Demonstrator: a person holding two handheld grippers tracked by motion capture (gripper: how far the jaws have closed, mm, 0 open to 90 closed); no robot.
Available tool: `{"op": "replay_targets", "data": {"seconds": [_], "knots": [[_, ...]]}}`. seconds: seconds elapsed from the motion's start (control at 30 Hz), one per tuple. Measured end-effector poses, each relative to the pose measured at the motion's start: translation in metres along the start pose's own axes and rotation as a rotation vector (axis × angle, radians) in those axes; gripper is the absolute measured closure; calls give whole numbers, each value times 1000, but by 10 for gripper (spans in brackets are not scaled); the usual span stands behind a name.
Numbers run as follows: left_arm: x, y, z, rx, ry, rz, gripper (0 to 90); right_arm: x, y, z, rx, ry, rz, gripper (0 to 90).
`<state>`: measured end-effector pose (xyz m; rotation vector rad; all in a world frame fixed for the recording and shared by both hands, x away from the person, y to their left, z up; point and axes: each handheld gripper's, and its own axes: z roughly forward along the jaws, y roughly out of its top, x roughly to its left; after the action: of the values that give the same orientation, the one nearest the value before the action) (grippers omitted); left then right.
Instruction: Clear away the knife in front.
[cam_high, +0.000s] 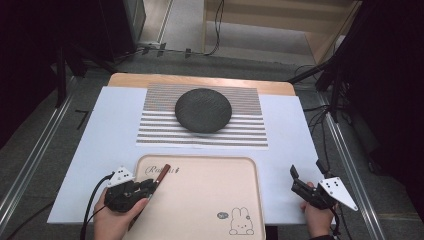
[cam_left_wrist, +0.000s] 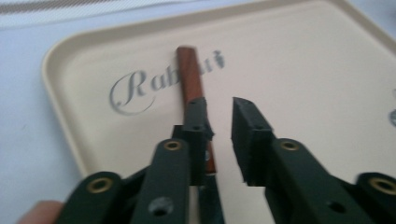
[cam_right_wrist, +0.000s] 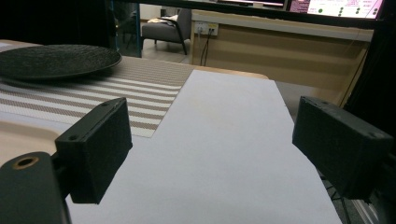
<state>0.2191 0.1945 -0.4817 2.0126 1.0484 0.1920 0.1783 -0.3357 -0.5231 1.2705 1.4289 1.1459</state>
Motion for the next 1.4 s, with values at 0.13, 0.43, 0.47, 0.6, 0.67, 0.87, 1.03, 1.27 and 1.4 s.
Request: {"op": "replay_targets", "data": {"seconds": [0.13,0.43,0.47,0.6,0.67,0.87,1.03,1.27,1.4], "knots": [[-4,10,6,20,-32,57,896,0,0,0,1,0,-2,102],[-5,15,28,124,-20,136,898,1,0,0,-1,-2,-6,102],[-4,15,29,136,-12,142,898,0,0,0,-2,-1,-5,102],[0,10,30,159,-2,136,898,0,0,0,-6,0,0,102],[4,8,29,164,-1,126,898,0,0,0,-5,2,-3,102],[15,4,22,153,-12,95,899,-1,0,0,-5,4,1,102],[23,1,16,146,-9,67,899,-1,0,0,-5,8,6,102],[33,-4,7,140,-7,51,899,-3,0,1,-3,16,15,102],[37,-4,6,134,2,44,899,-3,0,1,-1,17,13,102]]}}
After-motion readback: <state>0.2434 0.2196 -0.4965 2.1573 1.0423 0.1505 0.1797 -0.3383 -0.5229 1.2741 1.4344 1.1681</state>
